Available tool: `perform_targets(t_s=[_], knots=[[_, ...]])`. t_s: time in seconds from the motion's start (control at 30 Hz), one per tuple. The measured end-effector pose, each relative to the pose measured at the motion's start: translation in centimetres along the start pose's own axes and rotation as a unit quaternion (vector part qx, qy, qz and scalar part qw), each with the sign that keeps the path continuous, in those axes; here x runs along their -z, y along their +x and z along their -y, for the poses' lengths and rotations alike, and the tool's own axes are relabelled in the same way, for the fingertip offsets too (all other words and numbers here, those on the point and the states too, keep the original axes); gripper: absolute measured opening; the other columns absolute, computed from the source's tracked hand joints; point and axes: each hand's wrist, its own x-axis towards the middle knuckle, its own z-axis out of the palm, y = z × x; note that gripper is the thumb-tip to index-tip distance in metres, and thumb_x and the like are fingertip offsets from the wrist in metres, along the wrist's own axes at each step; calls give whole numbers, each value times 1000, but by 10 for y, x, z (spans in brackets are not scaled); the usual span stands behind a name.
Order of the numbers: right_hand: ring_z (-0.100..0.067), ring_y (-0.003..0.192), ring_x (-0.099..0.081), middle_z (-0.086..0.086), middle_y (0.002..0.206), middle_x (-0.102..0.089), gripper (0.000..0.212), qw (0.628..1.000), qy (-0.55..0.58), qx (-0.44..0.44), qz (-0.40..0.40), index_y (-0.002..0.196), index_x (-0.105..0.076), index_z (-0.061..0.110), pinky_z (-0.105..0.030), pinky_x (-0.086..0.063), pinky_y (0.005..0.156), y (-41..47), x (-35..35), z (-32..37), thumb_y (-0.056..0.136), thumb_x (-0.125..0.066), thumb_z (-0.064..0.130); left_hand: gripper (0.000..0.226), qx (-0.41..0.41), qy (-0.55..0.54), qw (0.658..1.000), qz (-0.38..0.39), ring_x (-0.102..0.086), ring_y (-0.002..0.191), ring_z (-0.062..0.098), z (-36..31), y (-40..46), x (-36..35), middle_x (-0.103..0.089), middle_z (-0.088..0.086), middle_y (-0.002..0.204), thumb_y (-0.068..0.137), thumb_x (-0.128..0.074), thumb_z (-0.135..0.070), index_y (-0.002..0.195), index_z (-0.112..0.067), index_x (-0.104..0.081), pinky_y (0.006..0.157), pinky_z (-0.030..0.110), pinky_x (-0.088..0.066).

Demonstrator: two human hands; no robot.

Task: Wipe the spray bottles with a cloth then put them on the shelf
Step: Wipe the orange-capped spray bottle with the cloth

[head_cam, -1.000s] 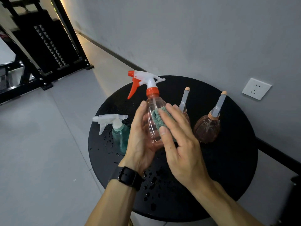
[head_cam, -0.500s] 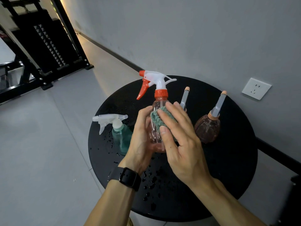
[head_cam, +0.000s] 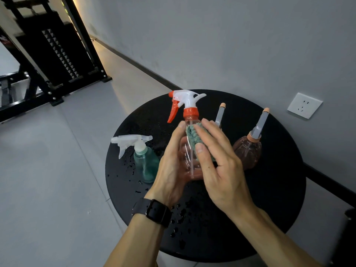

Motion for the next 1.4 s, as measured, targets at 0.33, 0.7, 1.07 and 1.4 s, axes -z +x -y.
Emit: perform_targets(t_s=[0.33,0.7,1.07,1.4], knots=[[-14,146,-25,-2,152,-38,41,998,-39,41,12,140,-47,12,-22,-23,118,-10,-9,6,101,-43,24,57,-21,-48,999,11,-65,114,28,-4,5,9,-69,13,122,94,-58,-57,125,-11,-68,105,47,-47],[-16,145,-28,-7,148,-45,39,995,-77,67,6,136,-51,10,-28,-26,118,1,1,7,100,-44,22,48,10,36,998,58,-64,73,14,3,-3,7,-65,2,82,97,-36,-53,87,-17,-65,57,27,-52],[-23,145,-29,-11,149,-43,40,982,-152,107,5,138,-48,9,-39,-28,118,-4,-6,7,102,-41,23,64,3,-65,998,18,-64,120,33,5,4,2,-68,14,124,93,-50,-63,124,-11,-70,110,45,-45],[-25,145,-29,-12,147,-43,37,981,-132,141,2,136,-49,8,-48,-35,113,-16,-16,12,101,-45,20,64,17,-149,988,37,-56,102,25,-5,7,9,-57,15,112,87,-65,-62,120,-7,-60,103,37,-41]])
